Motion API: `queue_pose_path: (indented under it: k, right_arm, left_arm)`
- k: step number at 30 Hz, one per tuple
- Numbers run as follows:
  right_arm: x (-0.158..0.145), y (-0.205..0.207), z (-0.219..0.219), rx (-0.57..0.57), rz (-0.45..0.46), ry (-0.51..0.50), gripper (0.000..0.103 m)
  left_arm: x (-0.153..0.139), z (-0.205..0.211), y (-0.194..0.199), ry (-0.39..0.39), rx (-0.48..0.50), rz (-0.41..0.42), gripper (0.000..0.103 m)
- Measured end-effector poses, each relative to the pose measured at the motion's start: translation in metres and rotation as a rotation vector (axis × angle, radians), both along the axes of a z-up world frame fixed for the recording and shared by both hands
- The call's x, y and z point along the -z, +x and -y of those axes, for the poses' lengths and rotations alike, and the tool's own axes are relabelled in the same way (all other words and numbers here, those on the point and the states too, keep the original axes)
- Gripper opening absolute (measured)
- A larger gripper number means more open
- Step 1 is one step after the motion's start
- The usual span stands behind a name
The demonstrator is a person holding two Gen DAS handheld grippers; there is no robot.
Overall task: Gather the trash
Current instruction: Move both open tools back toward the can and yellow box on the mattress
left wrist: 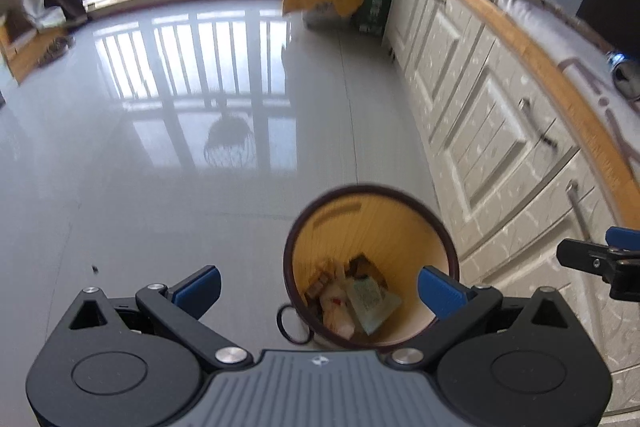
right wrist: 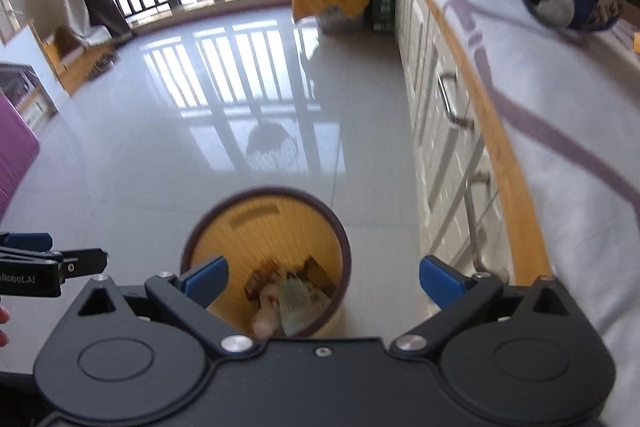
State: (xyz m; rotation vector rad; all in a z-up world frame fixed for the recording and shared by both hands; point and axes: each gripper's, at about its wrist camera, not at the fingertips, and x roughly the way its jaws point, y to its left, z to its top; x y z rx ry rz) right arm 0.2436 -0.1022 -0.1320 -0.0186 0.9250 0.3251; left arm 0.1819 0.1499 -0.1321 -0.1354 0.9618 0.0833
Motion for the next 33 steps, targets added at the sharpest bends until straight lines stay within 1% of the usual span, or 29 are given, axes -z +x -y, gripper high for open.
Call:
queue_pose_path:
  k: [7,13,18,21,24,28,33]
  right_arm:
    - [-0.034,-0.012,-0.001,-0.025,0.161,0.039,0.103]
    - [-0.066,-0.02,0.01,-0.002,0.305,0.087,0.103]
    - [-0.095,-0.024,0.027,0.041,0.4,0.131,0.103]
    - [-0.111,-0.027,0.042,0.075,0.458,0.131,0.103]
    - [-0.12,-0.029,0.061,0.116,0.496,0.144,0.103]
    - [-0.13,-0.028,0.092,0.179,0.54,0.128,0.103]
    - [-0.142,-0.031,0.135,0.262,0.6,0.085,0.103]
  left_arm:
    - [-0.038,0.014,-0.005,0.062,0.025,0.143,0.103]
    - [-0.072,0.03,-0.006,0.083,0.049,0.268,0.103]
    - [-0.102,0.052,-0.004,0.091,0.088,0.379,0.103]
    - [-0.118,0.069,0.001,0.078,0.118,0.444,0.103]
    - [-0.134,0.092,0.007,0.074,0.161,0.506,0.103]
    - [-0.149,0.127,0.015,0.051,0.218,0.574,0.103]
    - [-0.158,0.172,0.027,0.04,0.302,0.651,0.103]
